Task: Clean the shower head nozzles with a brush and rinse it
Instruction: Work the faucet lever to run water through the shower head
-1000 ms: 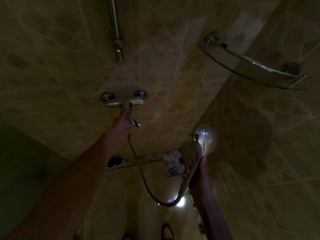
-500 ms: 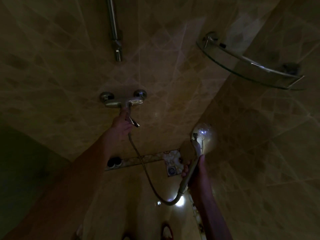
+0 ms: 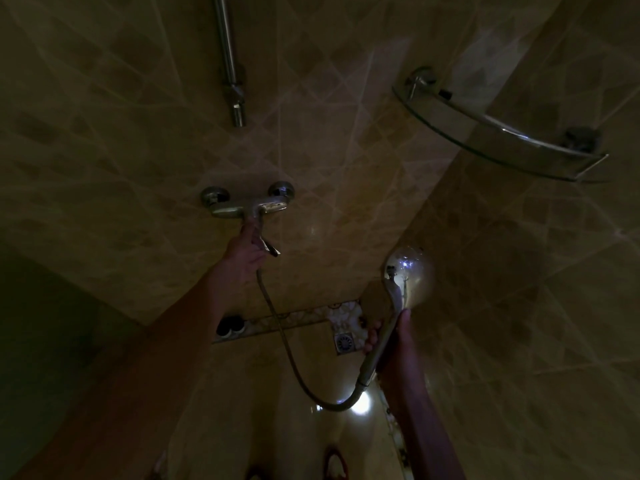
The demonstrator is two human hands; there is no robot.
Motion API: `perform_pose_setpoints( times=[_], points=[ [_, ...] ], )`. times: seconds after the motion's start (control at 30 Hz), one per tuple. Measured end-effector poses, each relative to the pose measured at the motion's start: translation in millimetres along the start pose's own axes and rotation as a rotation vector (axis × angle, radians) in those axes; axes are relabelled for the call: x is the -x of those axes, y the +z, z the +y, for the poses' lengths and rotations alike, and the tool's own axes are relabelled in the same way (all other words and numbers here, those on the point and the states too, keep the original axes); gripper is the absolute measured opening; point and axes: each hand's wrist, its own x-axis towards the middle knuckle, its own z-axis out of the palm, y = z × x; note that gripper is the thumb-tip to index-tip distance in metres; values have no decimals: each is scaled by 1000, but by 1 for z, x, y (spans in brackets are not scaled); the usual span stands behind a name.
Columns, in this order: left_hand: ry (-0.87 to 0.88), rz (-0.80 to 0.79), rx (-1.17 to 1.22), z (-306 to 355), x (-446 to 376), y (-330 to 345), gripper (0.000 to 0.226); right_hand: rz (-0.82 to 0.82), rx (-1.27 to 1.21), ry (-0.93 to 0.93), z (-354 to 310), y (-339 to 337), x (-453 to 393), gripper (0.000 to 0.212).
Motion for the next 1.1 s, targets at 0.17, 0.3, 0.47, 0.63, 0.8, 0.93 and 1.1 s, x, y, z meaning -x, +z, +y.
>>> perform_pose_setpoints(
  times=[0.17,0.3,0.47,0.63,0.8,0.93,1.1],
  points=[
    [5,5,1,-2,-5,-3,42,2,5,-3,-2,2,0,67],
    [10,18,-18,-3,-8,-5,45,8,4,2,-5,6,2,66],
    [21,4,3,-2,-5,-2,49,4,1,28,-9,9,8,66],
    [10,-11,18,2,-1,-1,44,16,-46,12,-15,14,12,60],
    [5,-8,0,1,-5,-2,46,12,-31,-3,-14,12,11,61],
    [3,0,-5,0,-9,-5,45,15,-35,2,-12,12,11,61],
    [-8,2,-40,2,-15,-9,51,14,-34,19,-12,11,11,64]
  ],
)
